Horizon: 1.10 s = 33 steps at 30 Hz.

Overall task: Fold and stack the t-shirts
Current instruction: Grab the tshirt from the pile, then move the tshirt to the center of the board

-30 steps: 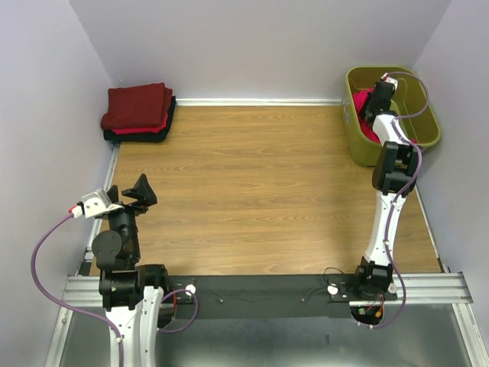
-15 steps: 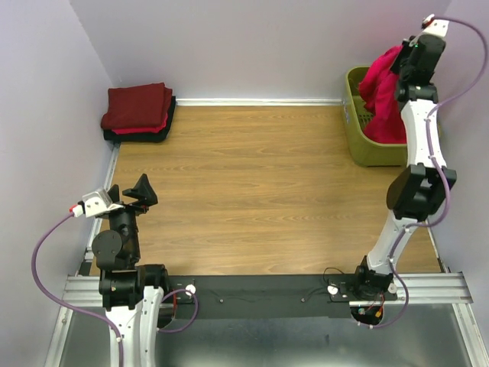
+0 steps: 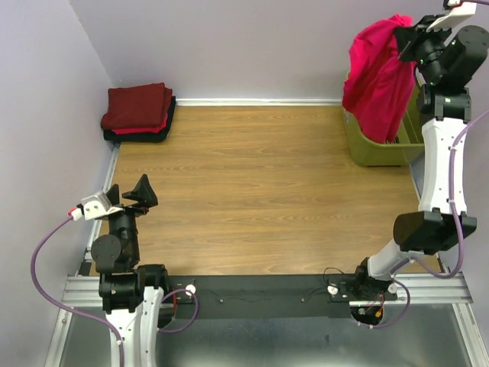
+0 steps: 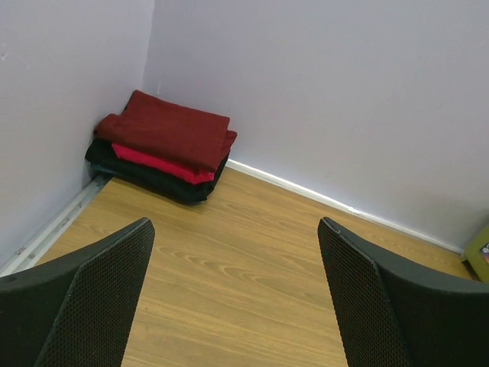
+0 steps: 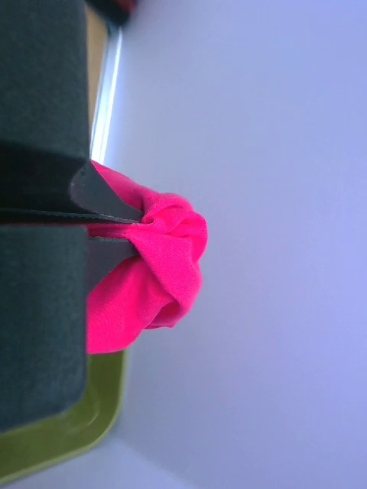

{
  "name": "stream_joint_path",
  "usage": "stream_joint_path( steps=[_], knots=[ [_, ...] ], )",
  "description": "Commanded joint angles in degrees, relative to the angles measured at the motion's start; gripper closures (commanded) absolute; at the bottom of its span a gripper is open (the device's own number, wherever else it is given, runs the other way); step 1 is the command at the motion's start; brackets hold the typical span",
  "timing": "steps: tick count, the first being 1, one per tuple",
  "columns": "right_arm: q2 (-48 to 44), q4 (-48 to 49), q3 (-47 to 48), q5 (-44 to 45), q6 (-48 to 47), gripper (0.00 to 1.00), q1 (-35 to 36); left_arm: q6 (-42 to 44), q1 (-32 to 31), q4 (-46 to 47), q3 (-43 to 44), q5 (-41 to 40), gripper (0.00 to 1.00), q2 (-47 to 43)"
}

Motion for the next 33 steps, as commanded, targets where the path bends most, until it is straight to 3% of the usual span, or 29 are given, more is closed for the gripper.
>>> stream_joint_path(
  steps=[1, 6, 13, 14, 15, 16, 18, 19, 21, 28, 33],
  knots=[
    [-5.08, 4.04, 2.86, -14.14, 4.74, 0.99, 1.23, 0.84, -0.02, 1.42, -0.45, 1.15, 0.05, -1.59],
    [-7.72, 9.14, 0.14, -24.00, 14.86, 0.99, 5.36, 1.01, -0.02, 1.78, -0.27, 1.07, 0.05, -2.64],
    [-7.64, 9.41, -15.99, -24.10, 17.68, 0.97, 25.89, -0.56, -0.02, 1.60, 0.08, -0.25, 0.01, -2.47],
    [-6.94, 9.41, -18.56, -22.87, 18.11, 0.87, 28.37, -0.83, 0.07, 1.08, 0.25, -0.43, 0.01, -1.51],
    [-5.98, 9.41, -20.33, -20.86, 18.38, 0.51, 30.48, -1.62, -0.01, 0.99, 0.69, -0.52, 0.01, -0.89],
    [-4.75, 9.41, -21.74, -20.93, 18.47, 0.32, 32.59, -1.71, 0.07, 0.98, 0.87, -0.08, 0.01, -0.19],
    [-1.76, 8.80, -25.69, -18.40, 18.21, 0.07, 36.82, -1.45, -0.02, 1.34, 1.31, 2.28, 0.01, 2.27],
    [-1.31, 7.92, -27.01, -16.38, 18.12, 0.04, 37.36, -2.40, -0.02, 1.42, 1.40, 2.99, 0.01, 3.06],
    [-2.10, 5.72, -31.84, -8.85, 17.94, 0.00, 37.63, -3.81, -0.02, 1.51, 1.22, 5.01, 0.01, 5.00],
    [-8.06, -7.10, -45.11, 6.83, 12.84, 0.02, 37.63, -7.68, -0.02, 0.90, 1.84, 14.41, 0.02, 15.18],
    [-13.96, -9.84, -55.57, 12.47, 13.20, 0.14, 37.63, -12.60, -2.47, 1.16, 1.84, 20.05, 0.04, 24.24]
  ],
)
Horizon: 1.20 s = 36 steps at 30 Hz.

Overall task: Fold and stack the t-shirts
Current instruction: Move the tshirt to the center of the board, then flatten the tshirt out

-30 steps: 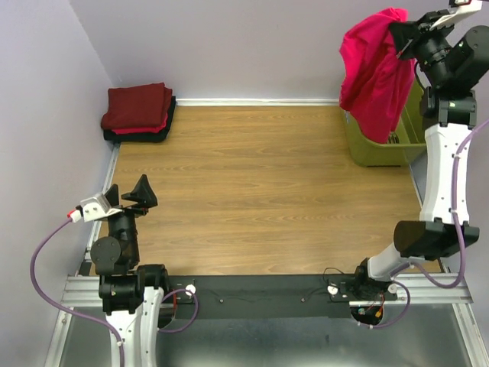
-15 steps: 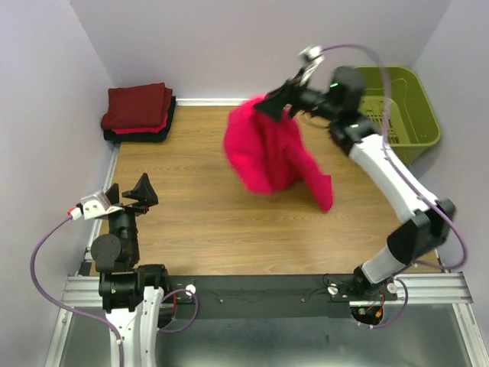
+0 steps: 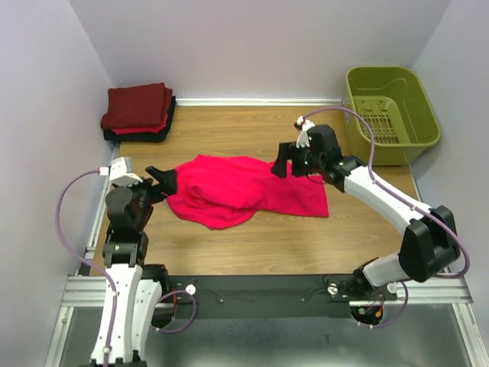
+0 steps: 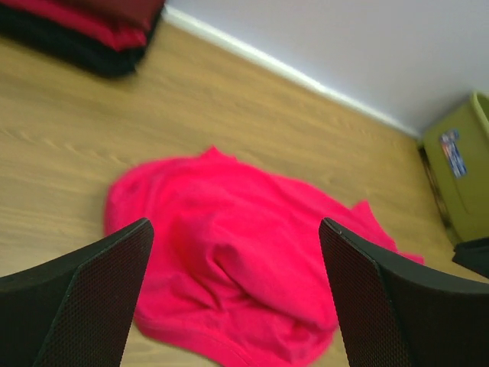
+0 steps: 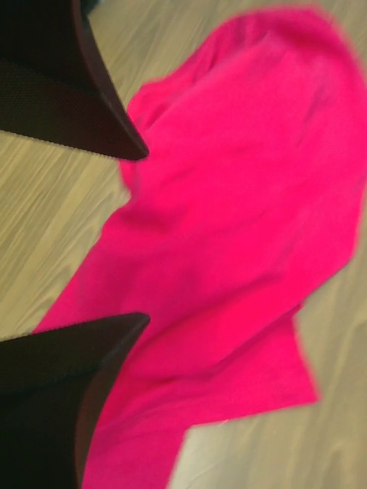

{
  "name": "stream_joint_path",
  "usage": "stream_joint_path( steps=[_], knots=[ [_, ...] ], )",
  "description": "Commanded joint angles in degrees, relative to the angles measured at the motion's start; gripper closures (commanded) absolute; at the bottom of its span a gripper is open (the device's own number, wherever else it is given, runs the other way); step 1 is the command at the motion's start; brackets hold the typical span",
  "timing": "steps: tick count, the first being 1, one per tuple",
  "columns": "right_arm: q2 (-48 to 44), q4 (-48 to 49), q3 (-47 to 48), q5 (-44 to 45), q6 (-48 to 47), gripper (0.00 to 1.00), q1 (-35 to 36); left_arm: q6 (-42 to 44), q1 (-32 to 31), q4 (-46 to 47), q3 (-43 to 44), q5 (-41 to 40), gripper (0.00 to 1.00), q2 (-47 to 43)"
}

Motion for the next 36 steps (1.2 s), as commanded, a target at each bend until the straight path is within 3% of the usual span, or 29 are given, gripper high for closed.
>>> stream_joint_path(
  steps=[1, 5, 10, 18, 22, 29, 33, 36],
  knots=[
    [-4.43, -4.97, -7.14, 7.47, -1.38, 0.19, -0.01, -4.61, -4.65, 0.48, 0.68, 6.15, 0.04, 5.03],
    [-5.15, -5.41, -10.93, 6.50, -1.74, 0.29, -0.01, -7.86, -13.63, 0.75, 0.59, 1.76, 0.04, 11.70],
    [-4.97, -5.93, -12.96, 6.58, -1.56, 0.30, -0.01, -14.01, -21.20, 1.54, 1.56, -7.19, 0.04, 18.49],
    [-4.18, -6.99, -16.48, 9.48, -1.39, 0.27, 0.07, -20.60, -32.79, 1.54, -0.20, -10.11, 0.04, 26.48],
    [-2.16, -7.43, -16.31, 11.32, -1.04, 0.26, -0.01, -19.91, -41.83, 0.92, 1.63, -14.14, 0.04, 31.75],
    [1.44, -7.96, -14.20, 18.18, -0.16, 0.26, -0.01, -12.19, -51.95, 0.22, 10.42, -21.97, 0.04, 42.56],
    [4.25, -8.83, -12.53, 20.82, 0.55, 0.26, -0.01, -8.66, -56.35, -4.42, 17.45, -26.45, 0.08, 53.70],
    [5.40, -9.28, -12.18, 22.14, 1.07, 0.26, 0.07, -5.24, -58.72, -6.97, 22.20, -28.65, 0.17, 60.13]
  ],
)
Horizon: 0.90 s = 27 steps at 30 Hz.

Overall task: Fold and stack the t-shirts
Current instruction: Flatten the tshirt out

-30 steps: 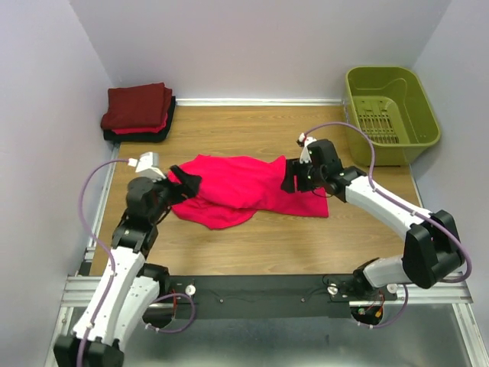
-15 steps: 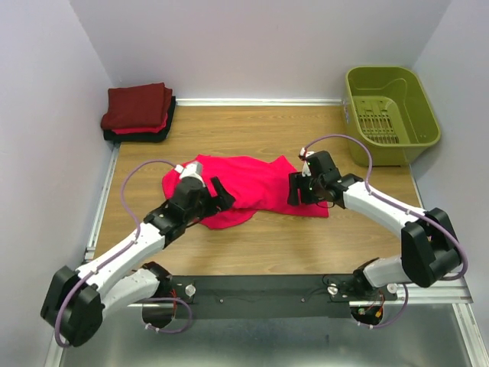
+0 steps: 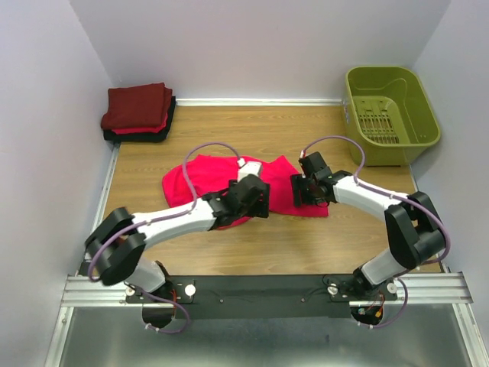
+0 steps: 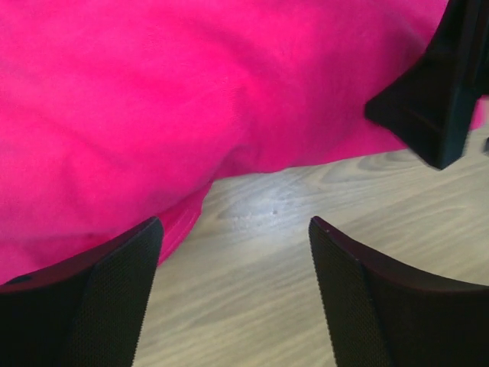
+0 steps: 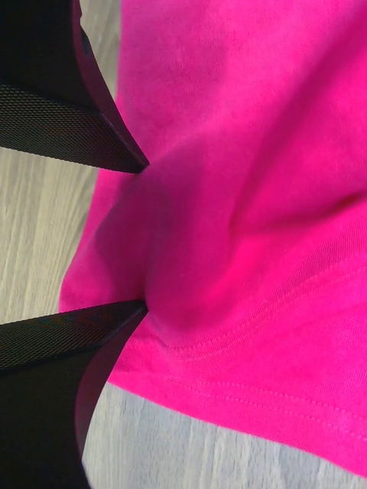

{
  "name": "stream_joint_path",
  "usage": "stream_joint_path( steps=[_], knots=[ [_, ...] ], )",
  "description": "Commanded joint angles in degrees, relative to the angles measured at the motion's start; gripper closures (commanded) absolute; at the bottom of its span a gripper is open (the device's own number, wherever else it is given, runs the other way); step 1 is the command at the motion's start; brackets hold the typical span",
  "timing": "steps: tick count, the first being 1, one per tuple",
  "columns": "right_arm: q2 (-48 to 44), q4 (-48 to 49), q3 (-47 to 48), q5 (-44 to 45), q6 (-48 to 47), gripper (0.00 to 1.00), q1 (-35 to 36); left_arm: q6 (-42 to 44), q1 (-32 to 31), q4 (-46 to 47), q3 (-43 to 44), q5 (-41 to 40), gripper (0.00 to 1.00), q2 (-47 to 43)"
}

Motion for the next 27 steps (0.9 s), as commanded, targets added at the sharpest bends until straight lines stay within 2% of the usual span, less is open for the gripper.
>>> stream_joint_path(
  steps=[1, 3, 6, 7, 8, 21, 27],
  knots=[
    [1.86, -1.95, 1.79, 5.05, 1.53, 0.26, -0.01, 5.96, -2.95, -5.59, 5.09, -7.34, 0.22, 8.26],
    [2.12, -1.95, 1.88, 5.40, 1.53, 0.27, -0.01, 7.97, -4.00, -7.16, 6.68, -7.87, 0.28, 10.21],
    [2.83, -2.04, 2.05, 6.10, 1.45, 0.27, -0.10, 9.04, -5.33, -8.31, 8.36, -8.75, 0.39, 12.76],
    [3.09, -2.13, 2.14, 6.45, 1.36, 0.27, -0.10, 9.65, -5.50, -8.58, 8.62, -8.84, 0.46, 13.11],
    [3.27, -2.13, 2.23, 6.54, 1.36, 0.27, -0.10, 9.83, -5.50, -8.84, 8.71, -8.93, 0.48, 13.55],
    [7.13, -2.04, 3.46, 6.02, 1.89, 0.29, -0.01, 13.44, -5.42, -8.14, 8.97, -10.95, 0.46, 18.21],
    [8.98, -1.95, 4.25, 6.37, 1.97, 0.30, -0.10, 12.56, -5.50, -9.63, 8.71, -13.15, 0.46, 20.15]
  ],
)
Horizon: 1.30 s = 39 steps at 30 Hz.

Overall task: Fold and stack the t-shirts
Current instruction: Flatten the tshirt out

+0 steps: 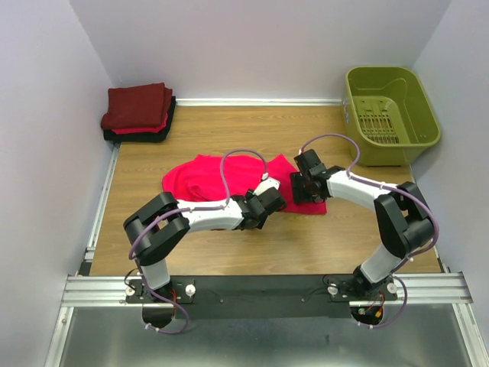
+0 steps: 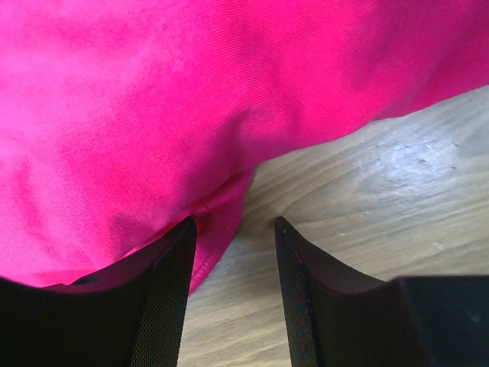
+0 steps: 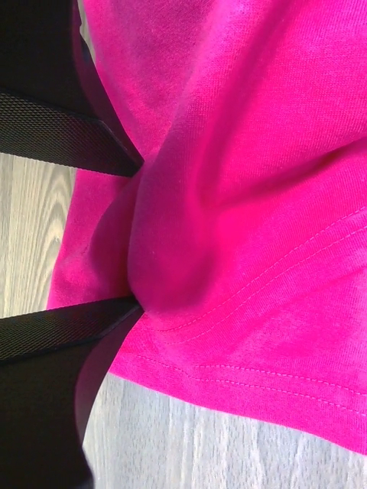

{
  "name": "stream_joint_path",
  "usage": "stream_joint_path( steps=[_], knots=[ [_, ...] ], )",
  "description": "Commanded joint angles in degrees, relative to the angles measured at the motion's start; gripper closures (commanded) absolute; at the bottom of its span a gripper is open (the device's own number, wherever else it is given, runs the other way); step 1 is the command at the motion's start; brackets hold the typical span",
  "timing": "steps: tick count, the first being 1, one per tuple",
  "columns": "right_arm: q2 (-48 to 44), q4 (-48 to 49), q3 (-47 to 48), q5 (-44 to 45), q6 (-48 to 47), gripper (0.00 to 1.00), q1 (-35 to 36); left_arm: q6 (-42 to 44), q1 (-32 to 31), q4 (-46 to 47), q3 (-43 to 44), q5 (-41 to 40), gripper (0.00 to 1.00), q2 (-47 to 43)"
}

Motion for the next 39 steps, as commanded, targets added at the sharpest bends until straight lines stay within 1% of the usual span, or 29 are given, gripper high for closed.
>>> stream_joint_path(
  steps=[1, 3, 6, 7, 9, 10, 12, 13, 14, 16, 18, 19, 20, 22, 23, 24, 25, 28, 29, 32, 33, 35, 37, 39],
  knots=[
    [2.84, -1.08, 0.60, 2.15, 0.77, 0.30, -0.10, -0.45, -0.04, -1.79, 0.34, -3.62, 0.46, 1.48],
    [3.80, -1.08, 0.95, 2.41, 0.77, 0.31, -0.01, -0.71, -0.04, -1.61, -0.19, -3.45, 0.46, 1.75],
    [4.60, -1.08, 1.22, 3.03, 0.68, 0.40, -0.19, -2.02, 0.48, -1.96, -1.24, -3.36, 0.55, 1.92],
    [4.69, -1.08, 1.30, 3.55, 0.60, 0.46, -0.54, -2.72, 0.75, -1.88, -2.20, -3.44, 0.63, 1.75],
    [4.86, -1.17, 1.48, 3.91, 0.60, 0.55, -0.98, -3.61, 1.54, -1.96, -3.35, -3.53, 0.72, 0.79],
    [4.86, -1.17, 1.65, 4.17, 0.60, 0.68, -1.41, -4.05, 1.89, -2.05, -4.40, -3.79, 0.87, 0.26],
    [4.51, -1.26, 1.92, 4.70, 0.51, 0.81, -2.99, -5.45, 3.55, -2.92, -5.46, -3.97, 1.00, -2.19],
    [4.25, -1.34, 2.36, 4.27, 0.51, 0.93, -3.87, -5.89, 4.26, -3.19, -6.42, -4.23, 1.00, -3.16],
    [3.81, -1.43, 2.71, 3.91, 0.77, 0.98, -5.71, -6.42, 4.88, -3.89, -6.78, -4.50, 1.00, -5.78],
    [1.97, -1.70, 3.59, 3.38, 1.12, 0.99, -7.47, -6.77, 6.90, -4.68, -7.39, -5.28, 1.00, -9.05],
    [0.56, -2.48, 5.52, 2.86, 1.65, 0.99, -10.20, -6.51, 8.65, -5.91, -7.57, -5.73, 1.00, -14.76],
    [-1.01, -3.18, 7.53, 3.20, 1.91, 0.99, -11.77, -5.64, 10.84, -6.09, -7.57, -5.82, 1.00, -16.86],
    [-1.55, -3.71, 8.59, 3.47, 2.00, 0.99, -12.49, -4.85, 12.51, -6.27, -7.48, -5.82, 1.00, -21.15],
    [-2.87, -4.51, 11.14, 3.82, 2.18, 1.00, -13.89, -3.18, 15.59, -6.10, -7.31, -5.64, 1.00, -25.74],
    [-3.74, -5.47, 12.37, 4.08, 2.18, 0.99, -15.12, 0.05, 18.91, -5.83, -6.87, -5.64, 1.00, -27.85],
    [-4.27, -6.00, 15.42, 4.26, 2.00, 0.99, -15.74, 1.82, 19.99, -4.96, -6.52, -5.38, 1.00, -31.87],
    [-5.15, -7.05, 16.85, 4.78, 1.83, 0.99, -16.35, 5.67, 22.17, -4.78, -5.21, -5.12, 1.00, -35.22],
    [-6.47, -8.55, 22.47, 6.19, 0.77, 0.99, -16.71, 9.65, 23.95, -4.69, -2.83, -5.03, 1.00, -39.63],
    [-7.52, -9.33, 24.57, 6.28, -0.01, 0.99, -16.80, 11.57, 24.82, -4.25, -1.61, -5.03, 1.00, -42.69],
    [-9.54, -10.40, 26.96, 5.15, -0.98, 0.99, -16.80, 13.26, 26.58, -3.90, 0.25, -5.55, 1.00, -47.02],
    [-11.12, -10.48, 28.01, 4.88, -1.68, 0.99, -16.80, 14.40, 28.16, -3.55, 1.47, -5.73, 1.00, -49.38],
    [-12.62, -10.49, 28.81, 4.18, -2.21, 0.99, -16.80, 15.63, 29.92, -3.37, 2.88, -5.91, 1.00, -51.15],
    [-14.03, -10.57, 29.60, 3.30, -3.44, 1.00, -16.80, 17.65, 31.94, -3.45, 6.03, -5.90, 1.00, -51.08],
    [-14.91, -10.75, 30.48, 2.16, -4.23, 0.99, -16.80, 17.05, 32.48, -5.55, 8.67, -6.95, 1.00, -50.02]
  ],
)
